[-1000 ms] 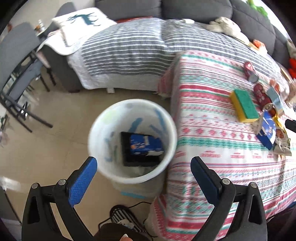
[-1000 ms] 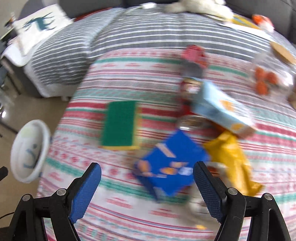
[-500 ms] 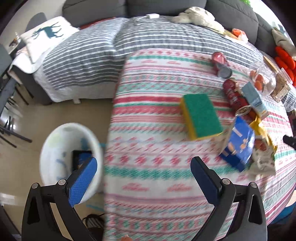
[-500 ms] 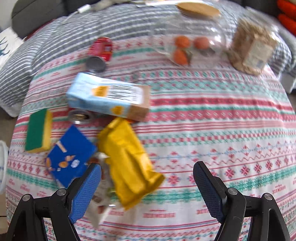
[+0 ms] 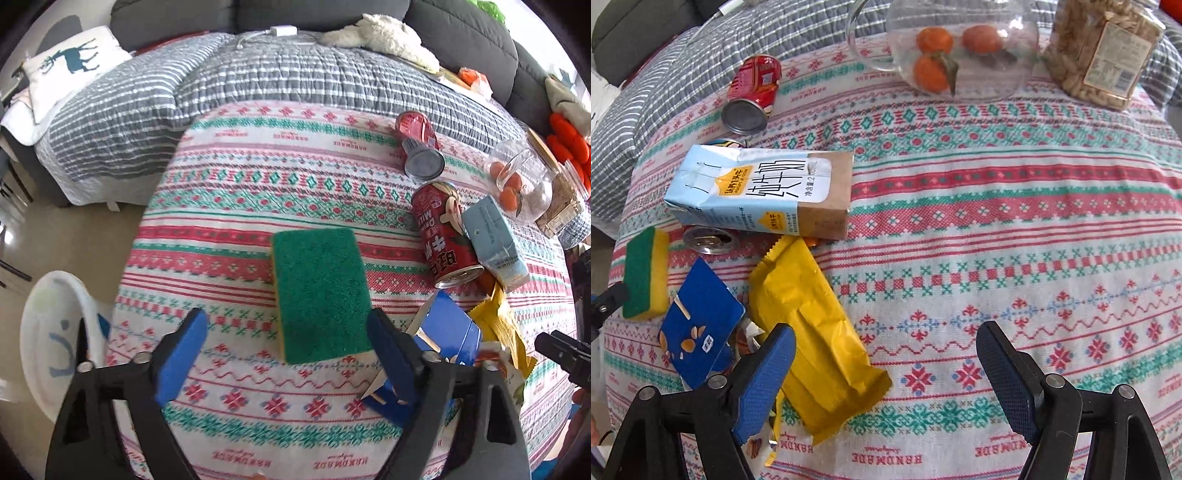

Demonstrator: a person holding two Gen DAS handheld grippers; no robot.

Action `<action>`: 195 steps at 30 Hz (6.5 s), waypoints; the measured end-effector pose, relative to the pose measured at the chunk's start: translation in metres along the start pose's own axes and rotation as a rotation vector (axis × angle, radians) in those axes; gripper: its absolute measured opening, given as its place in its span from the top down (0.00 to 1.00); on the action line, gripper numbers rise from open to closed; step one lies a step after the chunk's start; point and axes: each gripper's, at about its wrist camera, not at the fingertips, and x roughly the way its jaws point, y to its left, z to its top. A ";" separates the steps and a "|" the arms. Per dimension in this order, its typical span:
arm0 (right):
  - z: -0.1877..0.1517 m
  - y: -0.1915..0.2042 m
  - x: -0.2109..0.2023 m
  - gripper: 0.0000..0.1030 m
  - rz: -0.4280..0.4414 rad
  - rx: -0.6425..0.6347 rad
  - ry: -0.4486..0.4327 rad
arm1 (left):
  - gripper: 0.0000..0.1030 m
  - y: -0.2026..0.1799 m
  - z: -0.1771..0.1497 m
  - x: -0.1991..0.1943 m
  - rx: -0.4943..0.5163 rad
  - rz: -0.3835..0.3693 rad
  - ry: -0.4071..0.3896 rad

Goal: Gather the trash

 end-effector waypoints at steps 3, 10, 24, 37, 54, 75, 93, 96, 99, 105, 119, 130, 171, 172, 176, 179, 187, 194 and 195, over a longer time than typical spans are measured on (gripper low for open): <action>-0.001 0.006 0.007 0.24 0.035 -0.004 0.031 | 0.28 -0.001 -0.001 0.009 -0.012 -0.027 0.023; -0.006 0.023 0.027 0.40 0.046 -0.051 0.105 | 0.42 -0.009 -0.002 0.009 0.011 -0.088 0.026; -0.014 0.028 0.014 0.90 0.055 -0.109 0.083 | 0.41 -0.013 -0.004 0.010 -0.006 -0.124 0.048; -0.013 0.005 -0.034 0.95 0.097 -0.037 -0.032 | 0.31 -0.027 -0.007 0.015 0.051 -0.049 0.043; -0.026 0.018 -0.082 0.96 0.156 -0.069 -0.152 | 0.42 0.004 -0.029 -0.040 0.085 -0.057 -0.028; -0.027 0.035 0.028 0.26 -0.154 -0.340 0.093 | 0.42 0.081 -0.052 -0.072 0.023 -0.077 -0.013; -0.033 0.036 -0.046 0.84 0.065 -0.213 -0.040 | 0.42 0.144 -0.058 -0.096 -0.055 -0.071 -0.052; -0.032 0.079 -0.047 0.84 0.092 -0.256 -0.058 | 0.42 0.175 -0.061 -0.099 -0.108 -0.044 -0.056; -0.033 0.119 -0.044 0.84 0.126 -0.301 -0.060 | 0.42 0.201 -0.064 -0.096 -0.142 -0.010 -0.048; -0.044 0.199 -0.029 0.84 0.187 -0.384 -0.034 | 0.41 0.249 -0.070 -0.079 -0.193 0.062 -0.015; -0.071 0.325 0.033 0.84 0.252 -0.496 0.065 | 0.12 0.301 -0.088 -0.082 -0.221 0.155 0.005; -0.095 0.406 0.081 0.81 0.316 -0.538 0.138 | 0.11 0.339 -0.116 -0.091 -0.198 0.262 0.036; -0.084 0.383 0.061 0.95 0.427 -0.414 0.125 | 0.05 0.332 -0.117 -0.109 -0.231 0.186 0.005; -0.082 0.384 0.058 0.95 0.436 -0.408 0.104 | 0.05 0.333 -0.117 -0.109 -0.230 0.192 0.004; -0.074 0.388 0.057 0.93 0.466 -0.366 0.043 | 0.05 0.337 -0.118 -0.107 -0.229 0.198 0.009; -0.073 0.392 0.065 0.84 0.463 -0.342 0.008 | 0.05 0.335 -0.117 -0.107 -0.223 0.202 0.012; -0.070 0.376 0.049 0.57 0.438 -0.331 -0.025 | 0.05 0.318 -0.111 -0.111 -0.198 0.191 -0.004; -0.064 0.322 0.017 0.33 0.317 -0.341 -0.071 | 0.05 0.281 -0.101 -0.109 -0.141 0.167 -0.011; -0.063 0.315 0.014 0.32 0.296 -0.345 -0.077 | 0.05 0.272 -0.099 -0.108 -0.121 0.166 -0.011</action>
